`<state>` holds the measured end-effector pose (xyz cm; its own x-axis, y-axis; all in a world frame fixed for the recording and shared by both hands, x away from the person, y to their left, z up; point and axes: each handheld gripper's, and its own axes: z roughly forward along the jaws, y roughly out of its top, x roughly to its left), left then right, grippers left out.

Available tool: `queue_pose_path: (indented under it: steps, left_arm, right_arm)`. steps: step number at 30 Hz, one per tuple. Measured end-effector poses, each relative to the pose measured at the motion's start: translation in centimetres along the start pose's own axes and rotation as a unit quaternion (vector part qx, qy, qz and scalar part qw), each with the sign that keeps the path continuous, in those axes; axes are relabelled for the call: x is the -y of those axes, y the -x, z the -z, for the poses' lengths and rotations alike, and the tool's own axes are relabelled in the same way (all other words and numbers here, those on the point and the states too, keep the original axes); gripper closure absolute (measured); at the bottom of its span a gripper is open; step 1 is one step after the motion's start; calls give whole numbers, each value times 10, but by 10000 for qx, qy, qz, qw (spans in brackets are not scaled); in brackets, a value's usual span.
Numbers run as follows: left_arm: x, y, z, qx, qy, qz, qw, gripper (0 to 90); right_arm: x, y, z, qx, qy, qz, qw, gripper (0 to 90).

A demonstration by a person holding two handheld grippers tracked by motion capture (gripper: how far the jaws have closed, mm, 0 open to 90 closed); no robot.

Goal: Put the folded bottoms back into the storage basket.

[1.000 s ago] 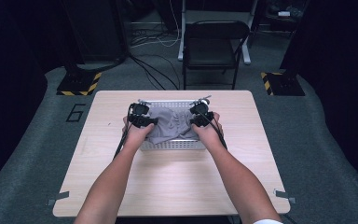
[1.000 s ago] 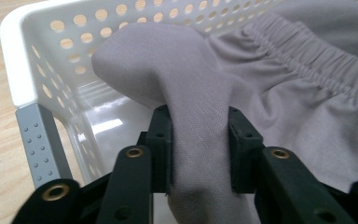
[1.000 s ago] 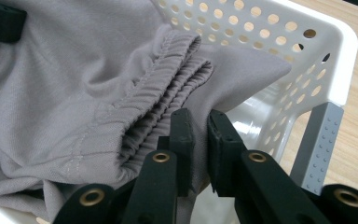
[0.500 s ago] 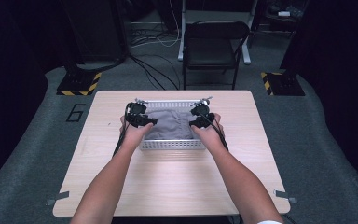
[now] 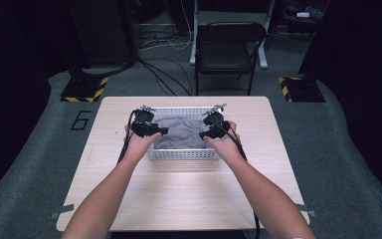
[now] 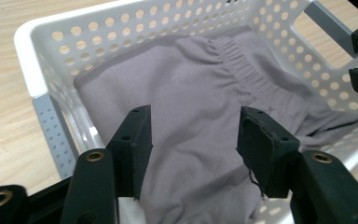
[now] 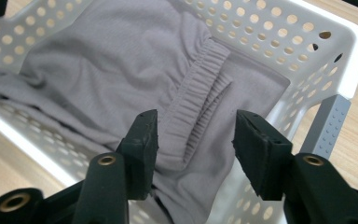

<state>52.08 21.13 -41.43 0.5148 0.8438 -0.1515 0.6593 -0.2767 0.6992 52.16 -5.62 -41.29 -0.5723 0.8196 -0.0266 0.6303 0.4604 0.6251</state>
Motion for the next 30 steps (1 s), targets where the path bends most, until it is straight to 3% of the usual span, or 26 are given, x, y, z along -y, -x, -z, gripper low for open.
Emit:
queue_pose_path:
  steps: [11,20,27,30]
  left_arm:
    - [13,13,32,235,80,-366,9990,427]
    - [31,20,48,430,160,-367,9983,429]
    - [45,21,54,484,153,-370,9980,430]
    - [52,20,57,531,143,-382,9978,431]
  right_arm:
    - [12,-7,27,-298,145,264,9991,458]
    - [22,-15,51,-514,380,329,9974,446]
    - [33,-26,60,-546,547,507,9957,447]
    - [39,-29,61,-519,484,614,9956,448]
